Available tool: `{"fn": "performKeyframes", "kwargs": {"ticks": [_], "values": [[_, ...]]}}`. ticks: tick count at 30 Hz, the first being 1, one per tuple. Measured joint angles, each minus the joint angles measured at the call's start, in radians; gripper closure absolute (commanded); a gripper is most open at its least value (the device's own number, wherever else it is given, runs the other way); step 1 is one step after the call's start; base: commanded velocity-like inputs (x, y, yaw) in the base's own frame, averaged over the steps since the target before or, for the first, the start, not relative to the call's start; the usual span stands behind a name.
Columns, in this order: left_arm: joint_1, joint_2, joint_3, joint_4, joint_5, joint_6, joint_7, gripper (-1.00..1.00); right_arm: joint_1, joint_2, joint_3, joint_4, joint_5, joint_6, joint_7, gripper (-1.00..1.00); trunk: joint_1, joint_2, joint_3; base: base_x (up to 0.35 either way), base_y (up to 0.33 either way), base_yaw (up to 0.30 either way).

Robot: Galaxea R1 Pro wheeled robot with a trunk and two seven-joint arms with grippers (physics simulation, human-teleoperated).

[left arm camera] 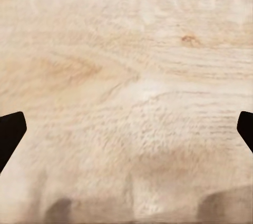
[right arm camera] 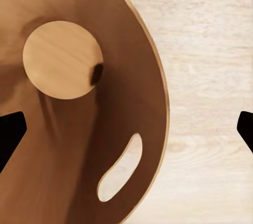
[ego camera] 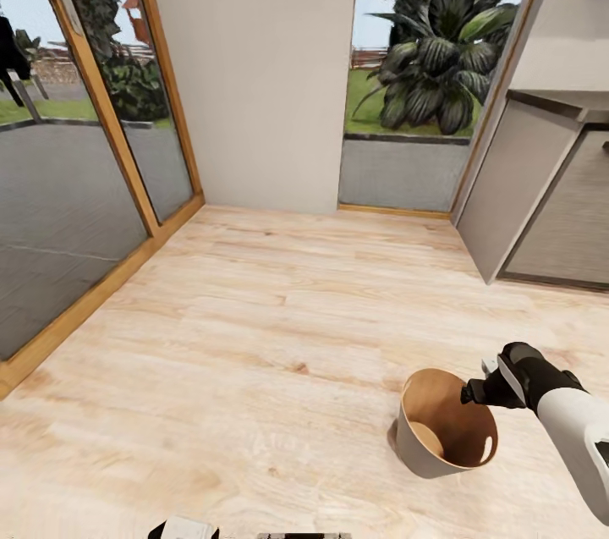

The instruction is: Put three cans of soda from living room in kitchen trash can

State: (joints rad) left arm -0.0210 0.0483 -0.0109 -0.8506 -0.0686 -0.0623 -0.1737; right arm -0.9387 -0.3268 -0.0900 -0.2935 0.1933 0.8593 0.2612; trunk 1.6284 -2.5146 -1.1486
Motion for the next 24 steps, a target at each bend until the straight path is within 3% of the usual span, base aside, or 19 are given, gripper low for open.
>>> {"fn": "performKeyframes", "kwargs": {"ticks": [7,24], "values": [[0.0,-0.001,0.0,0.001,-0.001,0.0,0.002,-1.0,0.0,0.0,0.001,0.0,0.0,0.0,0.0,-1.0,0.003,-0.002,-0.027,0.0,0.0,0.0],[0.001,0.001,0.0,-0.007,0.004,-0.004,0.0,-1.0,0.0,0.002,0.007,0.0,0.0,0.0,-0.002,-1.0,0.003,-0.002,-0.027,0.034,-0.064,0.0]]}}
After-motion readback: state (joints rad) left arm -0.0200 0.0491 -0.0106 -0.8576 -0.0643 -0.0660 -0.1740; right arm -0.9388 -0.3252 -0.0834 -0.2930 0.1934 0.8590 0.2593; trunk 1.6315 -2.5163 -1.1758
